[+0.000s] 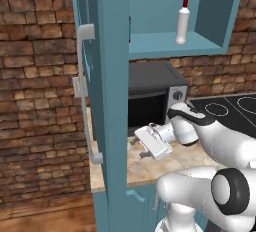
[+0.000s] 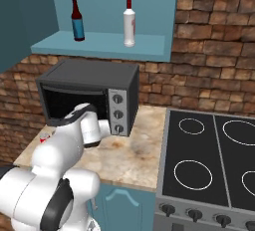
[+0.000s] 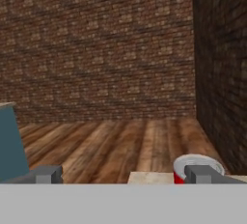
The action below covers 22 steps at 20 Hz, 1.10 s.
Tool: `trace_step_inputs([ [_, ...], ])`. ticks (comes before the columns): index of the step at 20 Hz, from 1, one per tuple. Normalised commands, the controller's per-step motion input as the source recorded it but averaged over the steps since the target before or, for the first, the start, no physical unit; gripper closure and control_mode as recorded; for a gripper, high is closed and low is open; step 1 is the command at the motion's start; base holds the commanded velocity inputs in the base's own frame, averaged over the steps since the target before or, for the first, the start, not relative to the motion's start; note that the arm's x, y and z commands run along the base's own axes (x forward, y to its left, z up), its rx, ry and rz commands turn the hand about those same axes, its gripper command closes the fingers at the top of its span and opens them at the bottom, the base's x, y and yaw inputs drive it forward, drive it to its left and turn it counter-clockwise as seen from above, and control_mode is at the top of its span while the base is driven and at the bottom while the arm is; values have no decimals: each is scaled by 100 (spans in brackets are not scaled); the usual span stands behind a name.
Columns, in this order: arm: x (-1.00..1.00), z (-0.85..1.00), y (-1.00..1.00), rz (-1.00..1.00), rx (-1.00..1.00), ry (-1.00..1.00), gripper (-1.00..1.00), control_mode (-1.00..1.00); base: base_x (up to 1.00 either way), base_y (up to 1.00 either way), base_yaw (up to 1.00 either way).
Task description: Sort all alcoholic drinks to one cabinet, and non-alcoholic drinks to the other.
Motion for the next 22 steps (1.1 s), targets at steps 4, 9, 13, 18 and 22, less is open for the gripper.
trace_step_inputs([
  [4, 9, -24, 13, 0, 0, 0, -100, -100, 0, 0, 0],
  [9, 17, -17, 15, 0, 0, 0, -100, -100, 0, 0, 0],
  [13, 27, -10, 11, 0, 0, 0, -100, -100, 0, 0, 0],
  [18, 25, -1, 2, 0, 0, 0, -100, -100, 0, 0, 0],
  [22, 15, -7, 0, 0, 0, 0, -100, -100, 0, 0, 0],
])
